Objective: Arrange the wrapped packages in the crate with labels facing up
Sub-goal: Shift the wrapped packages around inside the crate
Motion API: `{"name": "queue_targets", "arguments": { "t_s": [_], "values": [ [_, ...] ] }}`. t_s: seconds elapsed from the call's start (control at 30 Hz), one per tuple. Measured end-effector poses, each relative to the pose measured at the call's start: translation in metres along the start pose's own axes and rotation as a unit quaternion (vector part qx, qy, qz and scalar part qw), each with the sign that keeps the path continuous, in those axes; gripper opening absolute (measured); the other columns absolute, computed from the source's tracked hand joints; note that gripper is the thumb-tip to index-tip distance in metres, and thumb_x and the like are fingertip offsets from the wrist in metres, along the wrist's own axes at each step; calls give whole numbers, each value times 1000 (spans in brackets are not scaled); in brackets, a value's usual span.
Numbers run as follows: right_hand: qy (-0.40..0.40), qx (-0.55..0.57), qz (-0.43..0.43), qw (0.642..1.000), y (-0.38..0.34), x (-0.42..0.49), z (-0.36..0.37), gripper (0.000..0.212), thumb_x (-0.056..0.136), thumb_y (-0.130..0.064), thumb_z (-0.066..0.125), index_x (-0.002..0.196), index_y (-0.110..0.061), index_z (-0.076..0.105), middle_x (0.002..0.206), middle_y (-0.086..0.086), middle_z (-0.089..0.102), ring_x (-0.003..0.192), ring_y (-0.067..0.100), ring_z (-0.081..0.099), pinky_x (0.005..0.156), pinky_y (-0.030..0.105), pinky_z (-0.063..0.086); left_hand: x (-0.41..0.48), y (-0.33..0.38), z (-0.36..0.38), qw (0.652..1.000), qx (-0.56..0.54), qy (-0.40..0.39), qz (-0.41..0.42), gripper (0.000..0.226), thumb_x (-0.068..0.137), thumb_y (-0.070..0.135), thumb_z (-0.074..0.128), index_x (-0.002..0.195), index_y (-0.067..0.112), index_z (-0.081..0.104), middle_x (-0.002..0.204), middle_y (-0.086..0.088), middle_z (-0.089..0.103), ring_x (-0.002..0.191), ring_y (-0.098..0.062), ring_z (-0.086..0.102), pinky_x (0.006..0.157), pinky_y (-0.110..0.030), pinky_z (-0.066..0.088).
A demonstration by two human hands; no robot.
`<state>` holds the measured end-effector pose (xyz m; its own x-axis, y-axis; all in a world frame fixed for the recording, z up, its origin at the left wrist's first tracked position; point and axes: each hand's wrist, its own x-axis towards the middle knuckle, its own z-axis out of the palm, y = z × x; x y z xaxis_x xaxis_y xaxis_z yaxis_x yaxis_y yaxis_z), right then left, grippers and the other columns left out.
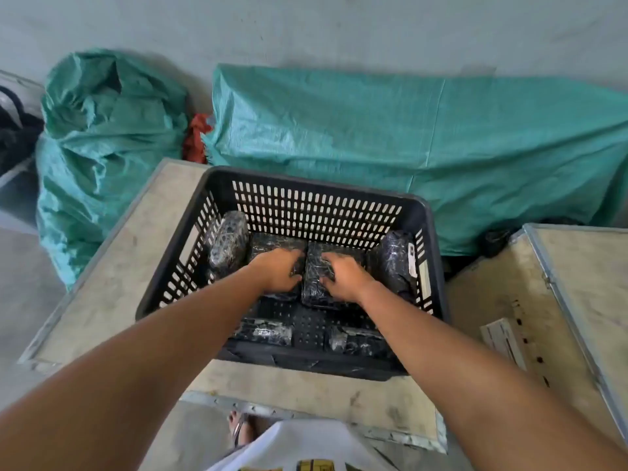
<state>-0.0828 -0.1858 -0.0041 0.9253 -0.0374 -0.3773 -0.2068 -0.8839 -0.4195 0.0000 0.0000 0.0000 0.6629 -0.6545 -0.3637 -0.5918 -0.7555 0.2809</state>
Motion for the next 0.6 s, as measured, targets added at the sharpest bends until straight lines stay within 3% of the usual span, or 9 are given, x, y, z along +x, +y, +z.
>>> {"name": "queue_targets", "arguments": {
  "t_s": [0.07,0.13,0.27,0.37,0.53,0.6],
  "values": [
    [-23,-32,11,999,5,0,10,80,96,-34,69,161,-16,27,163,19,30,149,40,31,120,53,32,1,1,11,999,-4,-32,7,69,94,38,62,153,15,35,149,-14,52,130,-32,55,104,-45,49],
    [-43,-57,32,997,13,-3,26,91,90,-37,76,162,-20,23,170,18,10,156,40,7,122,64,13,0,-2,27,999,-5,-45,14,72,92,36,64,155,16,34,158,-14,41,138,-32,47,112,-47,43],
    [-83,-55,44,994,27,0,35,105,81,-37,85,163,-25,22,172,12,-6,156,39,-7,117,73,4,6,-9,40,996,37,-77,22,83,91,42,64,160,22,22,169,-16,11,154,-37,16,122,-54,19],
    [-91,-72,35,993,30,1,40,112,76,-31,89,163,-23,19,171,10,-9,156,40,-8,120,69,7,8,-13,48,990,66,-119,28,90,90,50,61,161,27,11,168,-17,-7,155,-38,-3,119,-63,8],
    [-64,-123,22,990,35,5,42,109,74,-3,89,159,-22,23,169,18,0,153,45,18,114,54,41,10,-20,54,990,60,-127,27,92,88,55,58,161,29,8,167,-14,-16,155,-36,-9,119,-62,10],
    [-51,-156,16,986,32,6,45,103,77,5,83,157,-20,24,167,22,4,153,48,15,111,60,42,10,-22,56,989,59,-133,26,93,88,54,58,161,29,8,167,-12,-18,155,-34,-10,119,-61,11]
  ]
}}
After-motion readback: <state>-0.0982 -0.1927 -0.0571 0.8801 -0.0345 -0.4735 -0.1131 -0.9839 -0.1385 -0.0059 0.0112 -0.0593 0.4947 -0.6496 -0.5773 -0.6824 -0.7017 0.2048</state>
